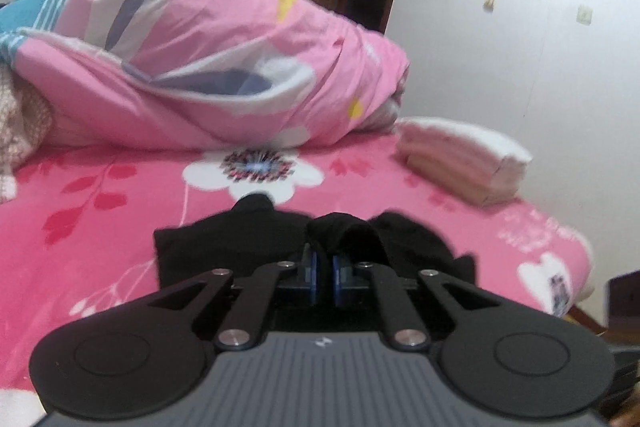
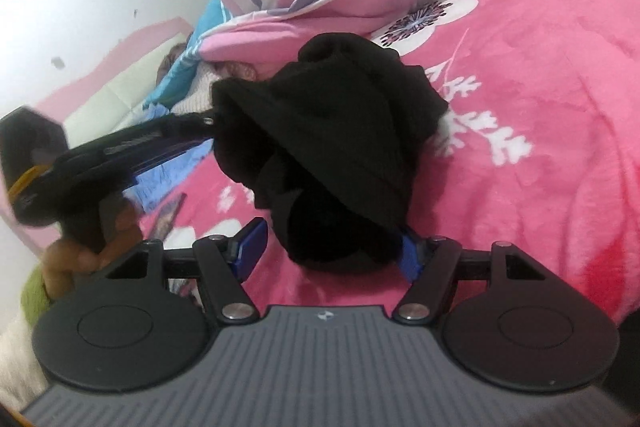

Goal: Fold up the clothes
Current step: 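Raise the black garment high with both grippers to unfurl it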

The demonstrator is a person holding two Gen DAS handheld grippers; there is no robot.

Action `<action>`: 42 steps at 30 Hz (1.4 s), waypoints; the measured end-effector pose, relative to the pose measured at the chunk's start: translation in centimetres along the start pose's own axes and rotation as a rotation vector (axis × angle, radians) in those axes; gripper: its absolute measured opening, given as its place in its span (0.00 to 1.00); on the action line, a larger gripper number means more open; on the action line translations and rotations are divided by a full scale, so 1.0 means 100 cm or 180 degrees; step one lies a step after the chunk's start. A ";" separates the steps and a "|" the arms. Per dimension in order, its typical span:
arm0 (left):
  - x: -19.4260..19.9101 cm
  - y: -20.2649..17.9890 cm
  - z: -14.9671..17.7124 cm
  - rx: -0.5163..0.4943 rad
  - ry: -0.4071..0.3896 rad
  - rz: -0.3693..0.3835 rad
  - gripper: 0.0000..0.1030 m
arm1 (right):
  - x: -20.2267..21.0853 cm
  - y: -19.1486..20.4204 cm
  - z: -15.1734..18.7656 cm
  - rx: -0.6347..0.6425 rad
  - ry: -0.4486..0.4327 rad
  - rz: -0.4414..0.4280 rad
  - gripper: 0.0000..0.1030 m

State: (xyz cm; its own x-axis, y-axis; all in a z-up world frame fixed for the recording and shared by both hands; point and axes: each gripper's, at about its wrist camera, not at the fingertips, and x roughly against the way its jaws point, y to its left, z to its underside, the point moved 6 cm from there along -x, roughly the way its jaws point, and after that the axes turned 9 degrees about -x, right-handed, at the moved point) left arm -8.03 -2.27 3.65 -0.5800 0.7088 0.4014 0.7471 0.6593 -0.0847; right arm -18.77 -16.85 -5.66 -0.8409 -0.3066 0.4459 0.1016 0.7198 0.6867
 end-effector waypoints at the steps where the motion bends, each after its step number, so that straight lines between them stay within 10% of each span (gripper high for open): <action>1: 0.004 -0.003 -0.004 0.0019 -0.0048 0.0034 0.07 | -0.003 0.000 -0.001 -0.0051 -0.0021 -0.0008 0.64; 4: 0.014 -0.010 -0.017 0.0071 -0.0187 0.0091 0.07 | -0.008 -0.005 -0.005 -0.0193 -0.0074 -0.0010 0.61; 9: 0.037 -0.012 -0.036 0.0138 -0.0435 0.0026 0.07 | -0.002 -0.015 -0.011 0.0044 -0.0141 0.0259 0.14; 19: 0.103 -0.008 -0.076 0.0200 -0.0974 -0.0181 0.06 | 0.063 0.045 -0.070 0.1624 -0.1203 0.0760 0.09; 31: 0.221 -0.042 -0.169 -0.0261 -0.2071 -0.0260 0.07 | 0.166 0.155 -0.121 0.2609 -0.2343 0.0390 0.06; 42: 0.260 -0.077 -0.245 -0.0746 -0.2507 -0.0447 0.07 | 0.236 0.222 -0.189 0.2928 -0.3073 0.0126 0.05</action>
State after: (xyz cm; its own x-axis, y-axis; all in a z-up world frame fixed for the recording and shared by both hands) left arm -20.94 4.96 37.11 -0.6652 0.6494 -0.3685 0.6487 0.7470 0.1456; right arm -26.25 -19.86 30.99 -0.9214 0.0101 -0.3884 0.0624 0.9905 -0.1223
